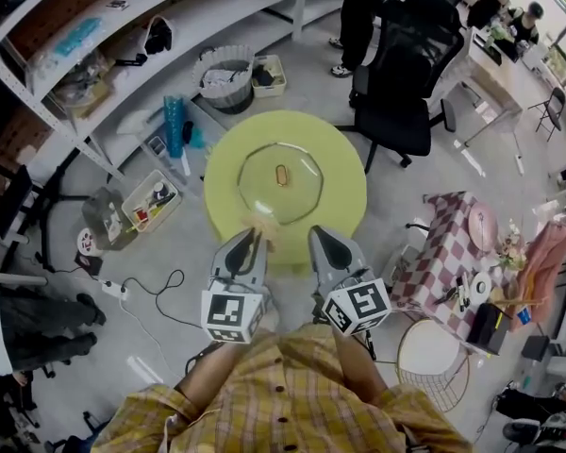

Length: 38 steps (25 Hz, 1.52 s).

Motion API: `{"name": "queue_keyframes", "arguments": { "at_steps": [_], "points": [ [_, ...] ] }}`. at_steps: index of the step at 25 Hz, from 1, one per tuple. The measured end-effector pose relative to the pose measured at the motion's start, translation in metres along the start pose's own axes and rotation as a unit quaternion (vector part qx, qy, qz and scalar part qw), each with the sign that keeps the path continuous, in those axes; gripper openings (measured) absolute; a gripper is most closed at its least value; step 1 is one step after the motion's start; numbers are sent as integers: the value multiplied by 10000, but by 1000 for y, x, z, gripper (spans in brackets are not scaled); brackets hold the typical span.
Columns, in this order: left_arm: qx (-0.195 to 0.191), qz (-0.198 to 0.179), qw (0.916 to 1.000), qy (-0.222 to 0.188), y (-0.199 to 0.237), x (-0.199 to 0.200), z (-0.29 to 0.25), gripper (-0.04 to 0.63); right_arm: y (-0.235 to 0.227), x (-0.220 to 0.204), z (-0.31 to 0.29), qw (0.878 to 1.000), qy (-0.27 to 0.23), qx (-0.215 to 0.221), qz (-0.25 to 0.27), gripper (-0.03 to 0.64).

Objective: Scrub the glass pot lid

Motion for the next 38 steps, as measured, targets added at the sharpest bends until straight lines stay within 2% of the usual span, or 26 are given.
{"name": "queue_keyframes", "arguments": {
  "at_steps": [5,10,13,18,31,38],
  "points": [
    [-88,56,9999,68,20,-4,-18,37,-2,-4,-24,9999,106,-65,-16,-3],
    [-62,295,9994,162,29,-14,-34,37,-15,-11,-35,9997,207,-79,-81,-3],
    [-37,249,9994,237,28,-20,-49,37,-30,-19,-47,9995,260,43,-187,-3],
    [164,280,9986,415,32,-34,-75,37,-56,-26,-71,9983,425,360,-141,-2],
    [631,366,9926,970,33,-65,-121,37,-102,-50,-108,9933,821,804,-139,-3],
    [720,376,9901,1148,37,-80,-153,37,-127,-68,-130,9911,1046,822,-101,-2]
  ]
}}
Point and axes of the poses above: the fingertips, and each gripper's own axes: z backward along the fingers, y to its left, x out of its top, the point moved 9 cm from there along z, backward along the fingers, and after that the axes turned 4 degrees about -x, right-handed, at the moved point
